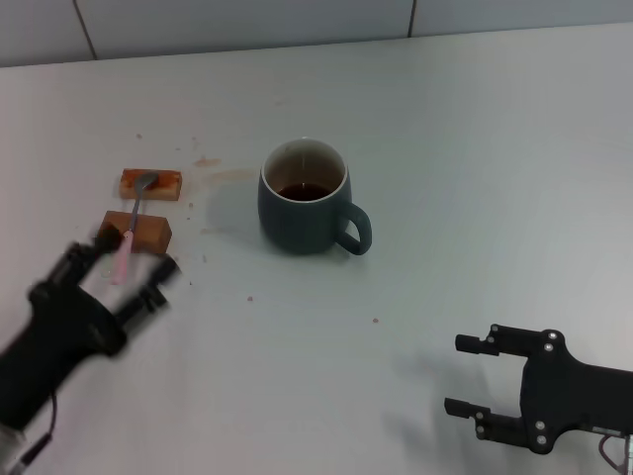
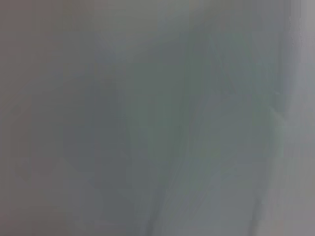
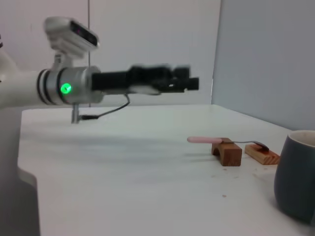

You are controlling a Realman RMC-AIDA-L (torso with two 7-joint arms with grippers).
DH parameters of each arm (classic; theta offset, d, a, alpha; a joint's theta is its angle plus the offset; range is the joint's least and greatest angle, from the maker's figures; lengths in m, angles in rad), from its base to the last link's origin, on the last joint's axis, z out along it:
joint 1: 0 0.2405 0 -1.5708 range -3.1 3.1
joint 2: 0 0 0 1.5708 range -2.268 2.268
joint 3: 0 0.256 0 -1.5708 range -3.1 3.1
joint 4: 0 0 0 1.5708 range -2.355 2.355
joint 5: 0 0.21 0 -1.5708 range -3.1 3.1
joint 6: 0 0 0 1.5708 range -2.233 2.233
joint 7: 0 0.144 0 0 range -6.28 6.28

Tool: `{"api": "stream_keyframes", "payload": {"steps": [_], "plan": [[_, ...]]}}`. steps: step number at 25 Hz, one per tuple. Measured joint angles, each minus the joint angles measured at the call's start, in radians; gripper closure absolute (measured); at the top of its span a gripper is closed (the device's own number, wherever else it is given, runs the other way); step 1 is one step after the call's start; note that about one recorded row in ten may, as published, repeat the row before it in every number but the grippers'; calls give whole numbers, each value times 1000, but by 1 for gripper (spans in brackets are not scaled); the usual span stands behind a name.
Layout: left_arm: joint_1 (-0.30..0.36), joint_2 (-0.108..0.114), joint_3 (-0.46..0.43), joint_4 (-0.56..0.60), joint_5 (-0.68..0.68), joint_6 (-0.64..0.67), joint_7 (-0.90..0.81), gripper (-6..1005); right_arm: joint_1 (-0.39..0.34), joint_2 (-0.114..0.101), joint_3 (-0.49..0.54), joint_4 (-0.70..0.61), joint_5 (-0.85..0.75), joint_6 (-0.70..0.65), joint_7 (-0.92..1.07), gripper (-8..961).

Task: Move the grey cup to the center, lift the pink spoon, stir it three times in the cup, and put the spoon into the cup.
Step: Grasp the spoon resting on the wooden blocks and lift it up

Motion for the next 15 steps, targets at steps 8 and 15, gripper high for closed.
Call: {"api": "stream_keyframes", "payload": {"steps": [8, 15], "plan": [[-25, 4, -223, -13, -4, -26, -678, 196, 5, 2, -2, 1, 2, -1, 0, 304], [9, 2, -269, -48, -4, -83, -929, 197, 12, -1, -7, 0, 2, -7, 0, 304]]}}
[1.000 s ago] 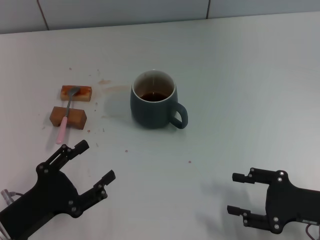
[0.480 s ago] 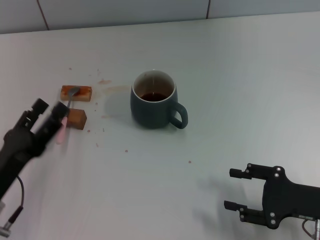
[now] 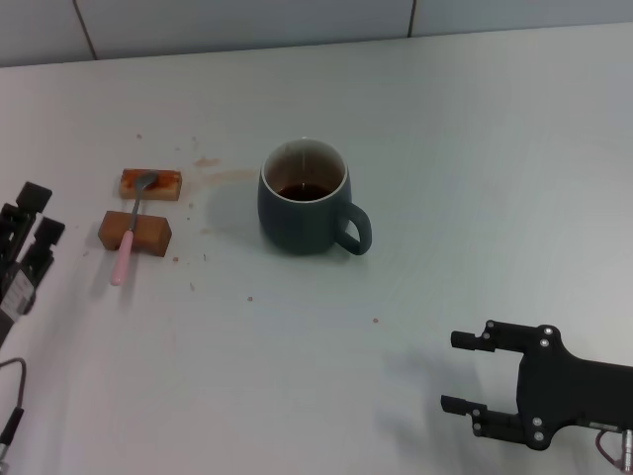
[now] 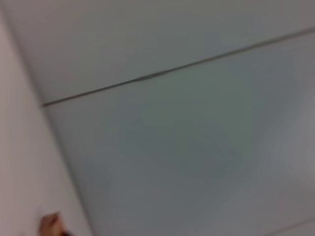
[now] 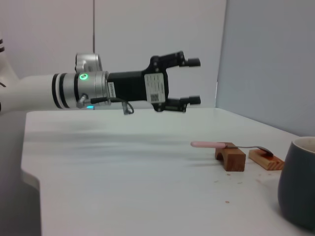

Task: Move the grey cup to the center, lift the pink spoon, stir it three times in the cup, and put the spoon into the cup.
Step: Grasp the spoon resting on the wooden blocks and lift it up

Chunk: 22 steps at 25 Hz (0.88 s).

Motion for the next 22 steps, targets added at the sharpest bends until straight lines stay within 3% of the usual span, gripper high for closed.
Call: {"api": "stream_keyframes", "payload": {"steps": [5, 22], "plan": [[6, 1, 2, -31, 2, -57, -79, 197, 4, -2, -1, -7, -3, -1, 0, 304], [1, -2, -4, -96, 1, -201, -72, 200, 9, -3, -1, -37, -16, -4, 26, 304]]}}
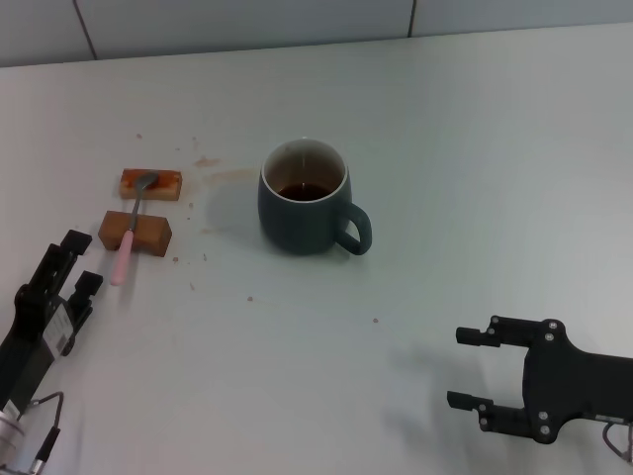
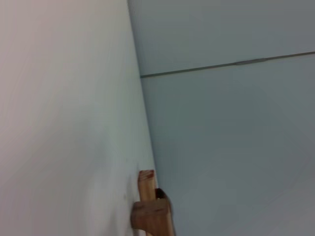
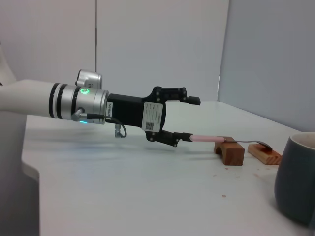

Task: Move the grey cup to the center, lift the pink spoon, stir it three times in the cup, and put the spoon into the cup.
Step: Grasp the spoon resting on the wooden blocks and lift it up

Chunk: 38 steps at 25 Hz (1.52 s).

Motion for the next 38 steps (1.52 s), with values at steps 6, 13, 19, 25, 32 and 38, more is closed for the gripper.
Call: {"api": "stream_keyframes", "payload": {"steps": [6, 13, 19, 25, 32, 38], "plan": [[-18, -1, -5, -7, -1, -31, -9, 201, 14, 0, 0, -5, -2, 0, 22, 304], [-39, -4, -20, -19, -1, -64, -17, 202, 29, 0, 0, -5, -2, 4, 25, 304], [-60, -4, -36, -39, -1, -91, -21, 202, 34, 0, -1, -5, -3, 7, 32, 303], [-79, -2, -36, -53, -1, -106, -31, 203, 38, 0, -2, -5, -3, 9, 40, 303], [-88, -3, -36, -52, -1, -120, -55, 204, 43, 1, -2, -5, -3, 9, 40, 303], [-91, -2, -36, -53, -1, -120, -59, 205, 45, 1, -2, -5, -3, 8, 40, 303]]}}
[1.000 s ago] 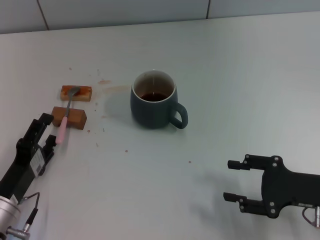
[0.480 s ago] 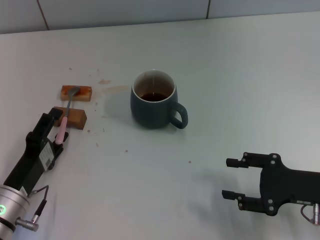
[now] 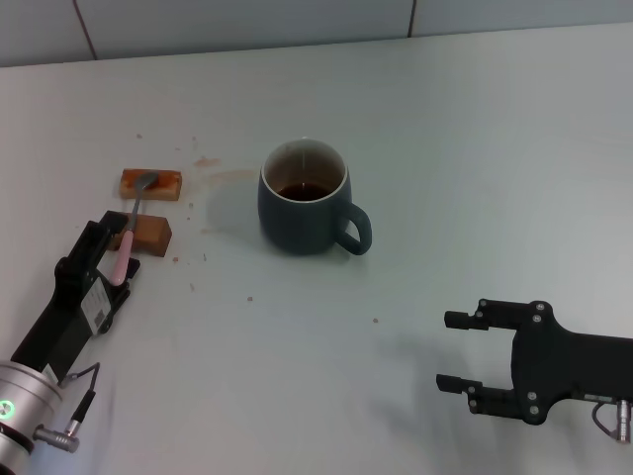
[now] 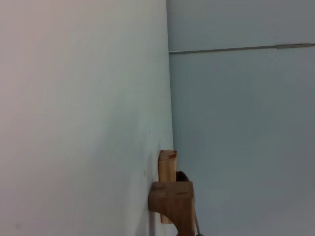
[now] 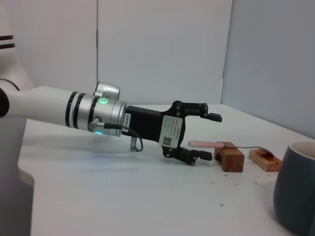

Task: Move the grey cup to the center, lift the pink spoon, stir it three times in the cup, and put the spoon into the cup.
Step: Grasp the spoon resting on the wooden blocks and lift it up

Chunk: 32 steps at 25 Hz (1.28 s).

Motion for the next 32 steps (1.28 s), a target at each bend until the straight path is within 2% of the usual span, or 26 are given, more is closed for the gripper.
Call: {"api": "stream_keyframes", "payload": {"steps": [14, 17, 32], "plan": [[-16, -1, 0, -1, 3, -21, -22, 207, 6, 2, 0, 0, 3, -3, 7, 303], [-17, -2, 0, 0, 4, -28, -26, 376, 7, 2, 0, 0, 2, -6, 8, 303], [-22, -2, 0, 5, 4, -53, -44, 587, 19, 2, 0, 0, 2, -8, 11, 303]]}}
